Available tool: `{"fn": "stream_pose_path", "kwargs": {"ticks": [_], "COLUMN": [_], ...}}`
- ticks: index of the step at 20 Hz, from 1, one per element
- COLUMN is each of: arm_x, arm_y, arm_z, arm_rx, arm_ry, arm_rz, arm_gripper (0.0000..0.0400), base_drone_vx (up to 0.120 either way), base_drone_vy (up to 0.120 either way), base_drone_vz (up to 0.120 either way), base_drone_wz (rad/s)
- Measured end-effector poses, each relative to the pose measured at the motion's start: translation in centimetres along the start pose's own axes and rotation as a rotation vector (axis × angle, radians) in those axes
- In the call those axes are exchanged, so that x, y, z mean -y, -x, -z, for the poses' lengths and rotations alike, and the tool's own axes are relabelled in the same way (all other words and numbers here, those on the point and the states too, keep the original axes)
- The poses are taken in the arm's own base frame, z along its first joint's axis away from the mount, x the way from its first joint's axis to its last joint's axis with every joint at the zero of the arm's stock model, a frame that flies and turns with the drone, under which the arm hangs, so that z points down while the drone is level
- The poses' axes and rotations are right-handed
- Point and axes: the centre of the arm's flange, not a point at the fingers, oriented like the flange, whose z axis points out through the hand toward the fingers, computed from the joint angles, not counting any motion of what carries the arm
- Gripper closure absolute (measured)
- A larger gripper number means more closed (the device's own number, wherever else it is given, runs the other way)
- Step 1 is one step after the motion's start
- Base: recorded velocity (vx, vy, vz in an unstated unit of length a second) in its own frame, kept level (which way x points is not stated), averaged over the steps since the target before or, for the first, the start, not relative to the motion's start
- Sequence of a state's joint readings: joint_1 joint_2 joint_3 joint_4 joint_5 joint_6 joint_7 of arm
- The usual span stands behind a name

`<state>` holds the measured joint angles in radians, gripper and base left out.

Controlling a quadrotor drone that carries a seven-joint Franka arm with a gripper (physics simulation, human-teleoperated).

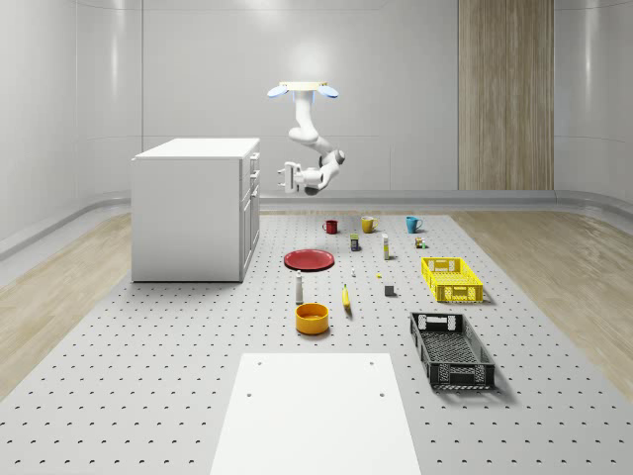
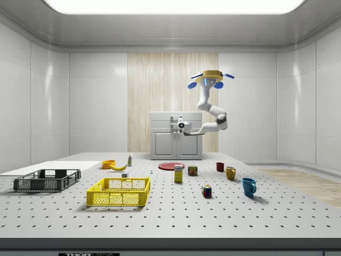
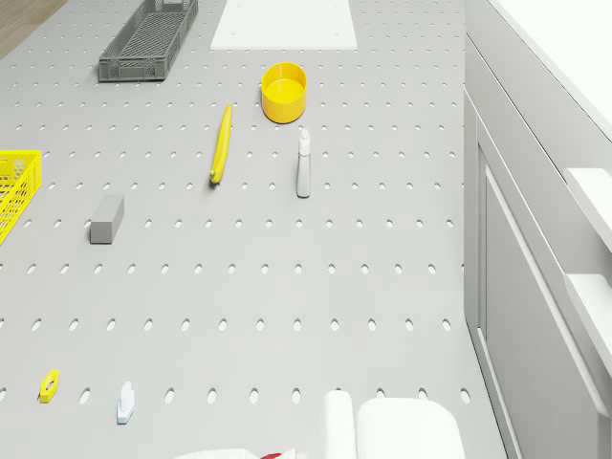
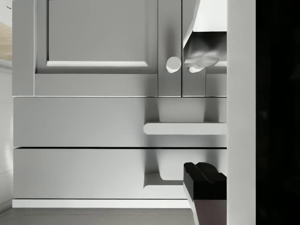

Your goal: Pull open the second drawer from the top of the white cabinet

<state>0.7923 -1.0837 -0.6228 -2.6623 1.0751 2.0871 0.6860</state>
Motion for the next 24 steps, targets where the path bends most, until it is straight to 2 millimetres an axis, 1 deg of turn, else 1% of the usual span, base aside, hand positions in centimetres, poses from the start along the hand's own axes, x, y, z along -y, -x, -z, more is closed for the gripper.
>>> {"fn": "stream_pose_path", "kwargs": {"ticks": [7,17,24], "arm_x": [-0.5,-1.4,-1.5], "arm_y": [-0.5,-1.4,-1.5], "arm_z": [-2.9,-5.8,-9.0], "arm_rx": [0.000,0.000,0.001], "arm_ry": [0.000,0.000,0.000], "arm_rz": [0.000,0.000,0.000], "arm_gripper": [0.0100,0.0100,0.0100], "base_drone_vx": [0.000,0.000,0.000], "base_drone_vy": [0.000,0.000,0.000], "base_drone_vz": [0.000,0.000,0.000], "base_drone_wz": [0.000,0.000,0.000]}}
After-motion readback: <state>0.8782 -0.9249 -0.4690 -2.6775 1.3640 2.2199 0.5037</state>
